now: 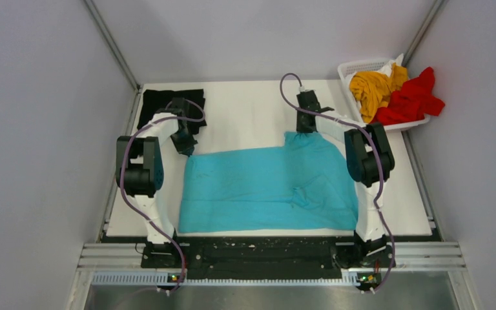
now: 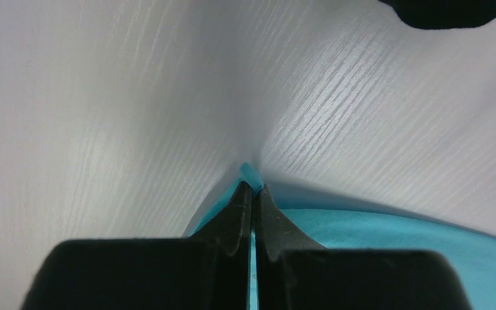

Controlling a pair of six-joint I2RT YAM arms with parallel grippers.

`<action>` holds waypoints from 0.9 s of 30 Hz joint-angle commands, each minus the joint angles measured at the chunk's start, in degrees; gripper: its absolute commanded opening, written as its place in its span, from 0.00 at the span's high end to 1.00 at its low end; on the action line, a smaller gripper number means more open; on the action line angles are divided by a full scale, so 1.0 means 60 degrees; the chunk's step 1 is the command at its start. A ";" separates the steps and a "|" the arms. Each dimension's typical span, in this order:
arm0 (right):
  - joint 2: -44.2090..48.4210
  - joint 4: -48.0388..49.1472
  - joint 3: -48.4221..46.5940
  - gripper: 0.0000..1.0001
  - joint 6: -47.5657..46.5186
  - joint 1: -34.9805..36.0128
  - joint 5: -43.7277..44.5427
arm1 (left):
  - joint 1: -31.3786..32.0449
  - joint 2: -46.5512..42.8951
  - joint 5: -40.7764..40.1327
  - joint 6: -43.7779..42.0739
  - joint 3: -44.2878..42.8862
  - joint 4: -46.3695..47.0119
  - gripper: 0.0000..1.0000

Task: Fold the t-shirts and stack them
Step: Grab the side of the flattened tshirt furthest away from the robot with both arms

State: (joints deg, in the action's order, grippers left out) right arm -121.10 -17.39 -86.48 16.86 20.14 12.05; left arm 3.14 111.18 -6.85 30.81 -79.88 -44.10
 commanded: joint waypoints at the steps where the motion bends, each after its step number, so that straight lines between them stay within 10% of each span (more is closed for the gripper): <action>1: 0.0431 0.0146 -0.0045 1.00 -0.0218 0.0158 -0.0358 | 0.0026 -0.0113 0.0047 -0.0085 -0.0369 -0.0049 1.00; 12: 0.3475 0.1717 0.2412 1.00 -0.0745 0.0327 -0.0789 | 0.0073 -0.0934 -0.0066 0.0047 0.0266 0.0122 1.00; 27: 0.7659 -0.0173 0.5018 1.00 -0.0180 0.0970 -0.1561 | 0.0554 -0.3280 -0.0635 0.0702 0.2509 0.0459 1.00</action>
State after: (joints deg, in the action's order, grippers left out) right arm -82.39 -15.09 -58.87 14.17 24.77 3.84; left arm 6.07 97.97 -7.90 32.95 -68.38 -42.63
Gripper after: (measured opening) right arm 0.012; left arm 0.017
